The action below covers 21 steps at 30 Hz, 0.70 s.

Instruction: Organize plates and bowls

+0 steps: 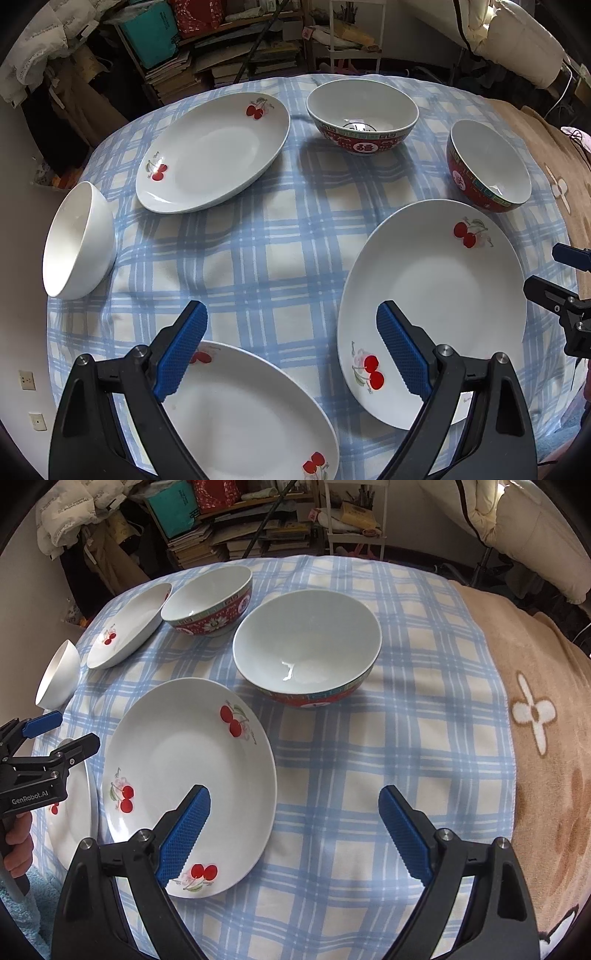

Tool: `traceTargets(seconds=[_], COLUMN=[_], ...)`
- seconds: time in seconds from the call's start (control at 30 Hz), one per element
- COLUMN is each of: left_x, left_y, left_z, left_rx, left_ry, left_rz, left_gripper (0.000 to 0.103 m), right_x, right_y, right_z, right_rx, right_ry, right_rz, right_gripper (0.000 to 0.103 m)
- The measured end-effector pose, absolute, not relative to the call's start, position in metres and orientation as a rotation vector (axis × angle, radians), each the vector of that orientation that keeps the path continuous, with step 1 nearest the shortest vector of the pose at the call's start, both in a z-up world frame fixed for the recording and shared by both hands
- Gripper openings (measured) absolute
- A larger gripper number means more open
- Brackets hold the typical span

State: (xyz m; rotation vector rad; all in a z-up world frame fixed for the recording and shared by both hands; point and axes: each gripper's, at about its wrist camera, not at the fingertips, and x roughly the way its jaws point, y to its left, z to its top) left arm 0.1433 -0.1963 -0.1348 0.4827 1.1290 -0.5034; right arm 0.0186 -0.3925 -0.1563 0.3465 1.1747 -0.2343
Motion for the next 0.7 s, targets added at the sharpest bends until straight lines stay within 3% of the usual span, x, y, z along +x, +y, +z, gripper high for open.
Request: traceTargets(seconds=[0.37, 0.57, 0.63, 0.7], left_x=[0.142, 0.141, 0.142, 0.143], left_y=[-0.206, -0.208, -0.208, -0.208], left_z=[-0.150, -0.157, -0.160, -0.164], left_rx=[0.510, 0.501, 0.501, 0.494], left_ry=[1.148, 1.171, 1.182, 1.201], left_rz=[-0.524, -0.543, -0.542, -0.541], left_gripper=[0.091, 0.076, 0.067, 0.062], right_x=[0.028, 0.029, 0.030, 0.030], right_y=[-0.391, -0.391, -0.391, -0.390], right_z=[-0.173, -0.175, -0.176, -0.176], right_rx=[0.348, 0.355, 0.365, 0.371], right_ry=[1.213, 1.222, 1.223, 1.224], right_rz=[-0.226, -0.211, -0.207, -0.205], right_gripper=[0.097, 0.089, 0.087, 0.080])
